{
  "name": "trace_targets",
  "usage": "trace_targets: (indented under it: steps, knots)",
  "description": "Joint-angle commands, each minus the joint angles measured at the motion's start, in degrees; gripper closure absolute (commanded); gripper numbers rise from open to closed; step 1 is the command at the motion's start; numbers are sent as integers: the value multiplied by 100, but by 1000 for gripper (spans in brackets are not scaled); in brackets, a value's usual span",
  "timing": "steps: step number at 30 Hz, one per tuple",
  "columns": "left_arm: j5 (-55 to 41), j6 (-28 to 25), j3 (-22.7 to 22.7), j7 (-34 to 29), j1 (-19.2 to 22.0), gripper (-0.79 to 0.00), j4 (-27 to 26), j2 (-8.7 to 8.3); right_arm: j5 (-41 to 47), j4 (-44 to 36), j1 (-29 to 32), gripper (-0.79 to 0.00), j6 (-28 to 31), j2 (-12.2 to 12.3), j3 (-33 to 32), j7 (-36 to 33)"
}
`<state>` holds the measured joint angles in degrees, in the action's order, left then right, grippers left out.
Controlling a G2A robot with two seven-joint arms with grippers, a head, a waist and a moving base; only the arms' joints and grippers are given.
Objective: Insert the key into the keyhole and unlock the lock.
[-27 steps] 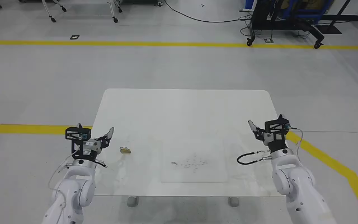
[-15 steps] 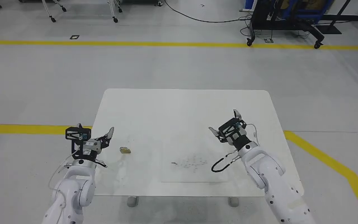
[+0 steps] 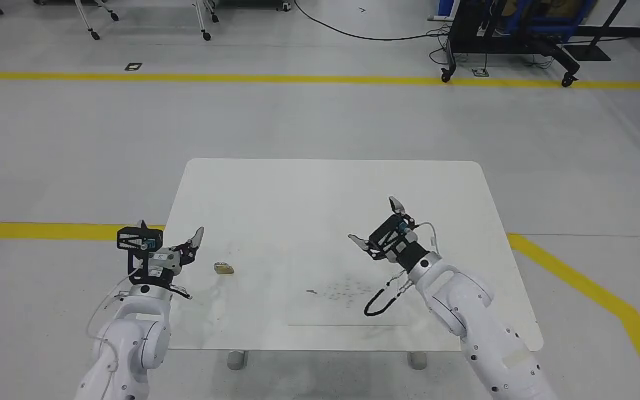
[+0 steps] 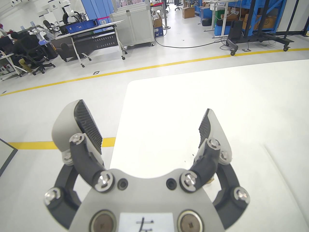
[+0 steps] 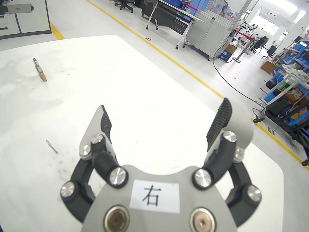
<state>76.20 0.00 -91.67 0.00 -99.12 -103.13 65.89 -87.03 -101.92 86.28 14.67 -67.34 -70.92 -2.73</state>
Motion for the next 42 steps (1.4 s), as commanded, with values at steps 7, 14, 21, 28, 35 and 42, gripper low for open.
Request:
trace_targets:
  steps: [7, 14, 21, 28, 35, 42]
  knots:
    - [0, 0, 0, 0, 0, -785, 0, 0, 414, 990, -659, -785, 2057, -43, 718, 614]
    - [0, 0, 0, 0, 0, -785, 0, 0, 341, 2598, -1681, -785, 3502, -237, 1745, 1709]
    - [0, 0, 0, 0, 0, -785, 0, 0, -1, 3182, -2022, -603, 3578, -320, 2145, 1615]
    - [0, 0, 0, 0, 0, -785, 0, 0, -308, 3255, -2176, -360, 3216, -404, 2463, 1180]
    - [0, 0, 0, 0, 0, -785, 0, 0, -665, 3081, -2203, -265, 3066, -383, 2538, 931]
    - [0, 0, 0, 0, 0, -785, 0, 0, -707, 2831, -2208, -126, 3346, -321, 2470, 534]
